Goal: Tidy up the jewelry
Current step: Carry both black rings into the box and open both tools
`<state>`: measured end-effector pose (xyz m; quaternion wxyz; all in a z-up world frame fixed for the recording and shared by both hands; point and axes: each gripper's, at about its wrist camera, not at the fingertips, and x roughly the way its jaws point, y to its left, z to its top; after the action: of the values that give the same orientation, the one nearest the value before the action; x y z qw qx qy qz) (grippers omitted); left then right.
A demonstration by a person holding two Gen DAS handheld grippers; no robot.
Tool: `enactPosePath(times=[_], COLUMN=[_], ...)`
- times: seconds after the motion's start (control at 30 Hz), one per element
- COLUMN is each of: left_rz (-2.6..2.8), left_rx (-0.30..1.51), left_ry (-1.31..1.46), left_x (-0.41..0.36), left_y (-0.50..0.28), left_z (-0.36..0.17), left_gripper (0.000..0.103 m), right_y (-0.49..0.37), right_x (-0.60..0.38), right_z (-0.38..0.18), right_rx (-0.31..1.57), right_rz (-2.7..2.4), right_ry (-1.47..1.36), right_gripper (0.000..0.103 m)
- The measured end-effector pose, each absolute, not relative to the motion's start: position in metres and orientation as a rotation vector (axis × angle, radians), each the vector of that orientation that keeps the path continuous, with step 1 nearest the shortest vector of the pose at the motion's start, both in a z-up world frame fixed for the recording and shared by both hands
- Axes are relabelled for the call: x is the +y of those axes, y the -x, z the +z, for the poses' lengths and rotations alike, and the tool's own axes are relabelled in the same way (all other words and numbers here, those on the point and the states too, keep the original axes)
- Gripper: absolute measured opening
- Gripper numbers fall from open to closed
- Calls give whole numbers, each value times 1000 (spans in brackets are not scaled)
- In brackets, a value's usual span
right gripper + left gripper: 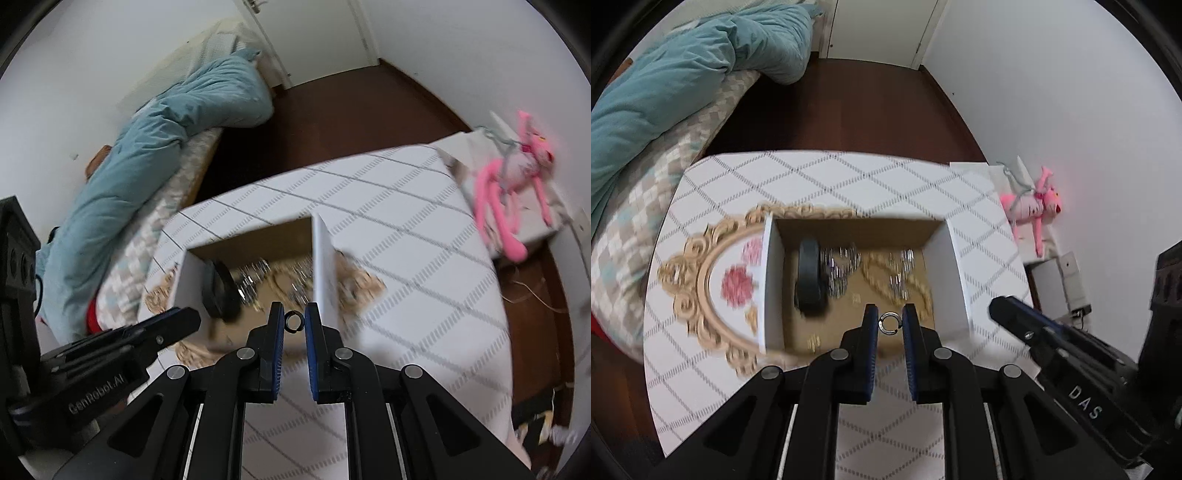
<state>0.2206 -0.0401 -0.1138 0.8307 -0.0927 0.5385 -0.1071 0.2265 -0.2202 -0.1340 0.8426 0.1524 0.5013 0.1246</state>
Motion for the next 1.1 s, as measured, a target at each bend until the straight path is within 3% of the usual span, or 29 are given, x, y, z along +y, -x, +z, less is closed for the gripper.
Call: enactPosePath(times=[0.4, 0.5, 0.53, 0.63, 0.9, 0.97, 1.0, 1.1], left_rz=[-180, -156, -138, -75, 23, 37, 44, 58], left_rx=[1289, 1268, 1261, 1221, 1165, 1158, 1156, 1145], left_ry=[223, 225, 213, 173, 95, 96, 94, 81], left_x=[-26, -19, -16, -10, 2, 5, 6, 6], left_y=[-289, -290, -289, -283, -256, -246, -240, -230], left_z=[-118, -112, -110, -105, -113, -118, -121, -128], left_gripper=[12, 21, 35, 63, 65, 69, 77, 80], right_y=[-309, -310, -310, -306, -277, -270, -266, -256], right_x=[-197, -198, -198, -200, -203, -202, -202, -200], right_z=[-150, -149, -148, -144, -136, -138, -139, -143], right_rx=[1243, 1237, 1233, 1217, 1157, 1151, 1147, 1147], right_rz=[312, 291, 283, 256, 133, 113, 102, 80], right_ry=[-280, -263, -248, -211, -54, -26, -10, 16], right_gripper=[15, 30, 33, 39, 67, 78, 86, 99])
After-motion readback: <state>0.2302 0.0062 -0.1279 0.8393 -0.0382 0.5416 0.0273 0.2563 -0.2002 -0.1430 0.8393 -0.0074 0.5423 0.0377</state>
